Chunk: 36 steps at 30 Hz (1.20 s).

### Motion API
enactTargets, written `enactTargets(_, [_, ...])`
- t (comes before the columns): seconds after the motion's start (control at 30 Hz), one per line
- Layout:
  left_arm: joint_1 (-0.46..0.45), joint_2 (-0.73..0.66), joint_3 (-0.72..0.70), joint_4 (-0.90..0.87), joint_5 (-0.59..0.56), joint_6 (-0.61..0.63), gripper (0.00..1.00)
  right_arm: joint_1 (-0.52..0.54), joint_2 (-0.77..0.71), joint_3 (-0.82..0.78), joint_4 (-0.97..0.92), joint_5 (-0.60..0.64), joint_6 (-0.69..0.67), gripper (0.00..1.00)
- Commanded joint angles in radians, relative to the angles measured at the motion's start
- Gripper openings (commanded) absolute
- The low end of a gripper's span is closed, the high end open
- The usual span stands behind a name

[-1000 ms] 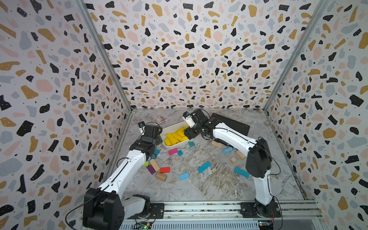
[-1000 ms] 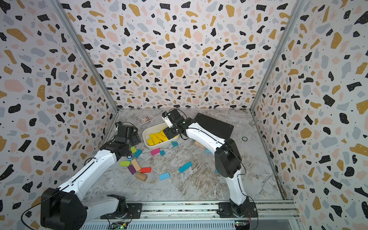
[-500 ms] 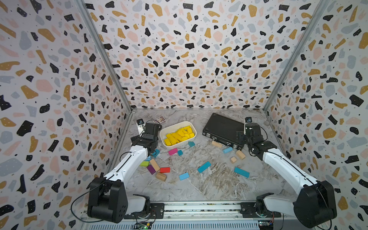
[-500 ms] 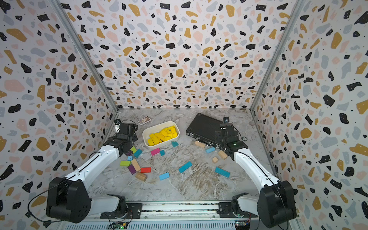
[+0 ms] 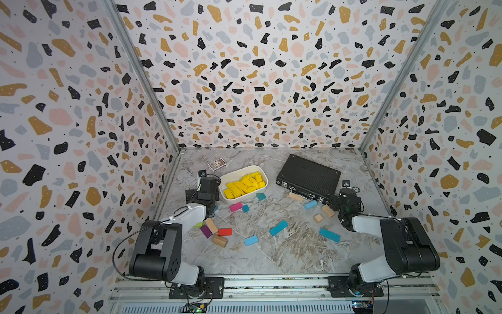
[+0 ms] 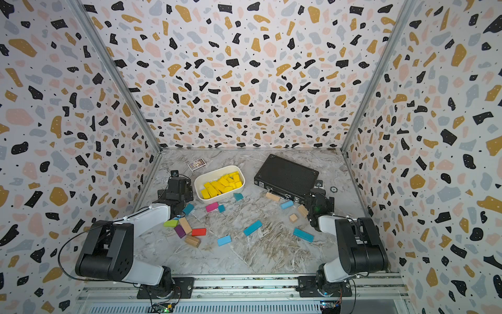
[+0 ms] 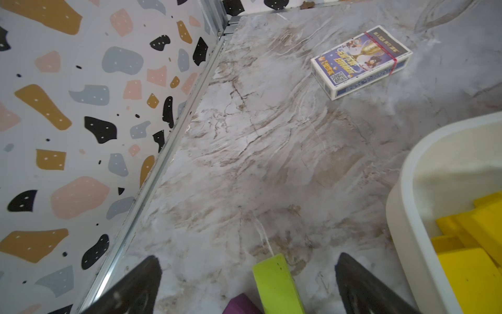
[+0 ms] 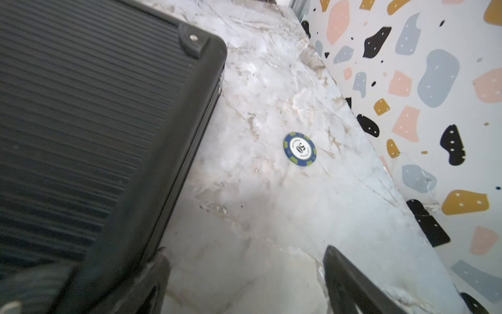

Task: Pick out the yellow building blocks
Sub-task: Reset both arms

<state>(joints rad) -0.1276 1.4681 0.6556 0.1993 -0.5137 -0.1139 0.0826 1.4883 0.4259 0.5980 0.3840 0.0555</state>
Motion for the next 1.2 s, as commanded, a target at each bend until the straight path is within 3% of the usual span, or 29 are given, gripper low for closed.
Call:
enactTargets(0.0, [0.008,-0.013,-0.105,0.281,0.085,0.071,1.00,-0.041,0.001,-0.091,0.296,-0.138,-0.017,0.89])
enactTargets(0.03, [0.008,-0.011,-0.149,0.373,0.092,0.092,1.00,-0.048,0.057,-0.131,0.456,-0.156,-0.032,0.92])
enactTargets(0.1, [0.008,-0.033,-0.177,0.386,0.138,0.095,1.00,-0.052,0.002,-0.097,0.273,-0.154,-0.007,0.96])
enactTargets(0.17, [0.008,-0.032,-0.192,0.423,0.133,0.096,1.00,-0.059,0.050,-0.082,0.338,-0.160,-0.011,0.99])
enactTargets(0.23, [0.008,-0.021,-0.181,0.410,0.123,0.099,1.00,-0.062,0.017,-0.069,0.248,-0.158,0.001,0.99])
enactTargets(0.27, [0.008,-0.019,-0.177,0.407,0.120,0.097,1.00,-0.061,0.040,-0.083,0.323,-0.161,-0.009,0.99])
enactTargets(0.33, [0.008,-0.019,-0.178,0.409,0.119,0.098,1.00,-0.061,0.018,-0.072,0.261,-0.157,0.001,0.99])
enactTargets(0.4, [0.008,-0.020,-0.180,0.413,0.121,0.097,1.00,-0.061,0.040,-0.083,0.323,-0.161,-0.007,0.99])
enactTargets(0.9, [0.015,-0.043,-0.207,0.439,0.125,0.081,1.00,-0.070,0.032,-0.079,0.301,-0.168,0.004,0.99])
enactTargets(1.03, [0.013,0.018,-0.083,0.266,0.138,0.088,1.00,-0.073,0.030,-0.079,0.299,-0.172,0.006,0.99])
enactTargets(1.13, [0.014,0.172,0.139,-0.005,0.151,0.098,1.00,-0.073,0.030,-0.080,0.299,-0.175,0.007,0.99])
enactTargets(1.17, [0.019,0.270,0.262,-0.137,0.209,0.116,1.00,-0.075,0.032,-0.078,0.299,-0.173,0.009,0.99])
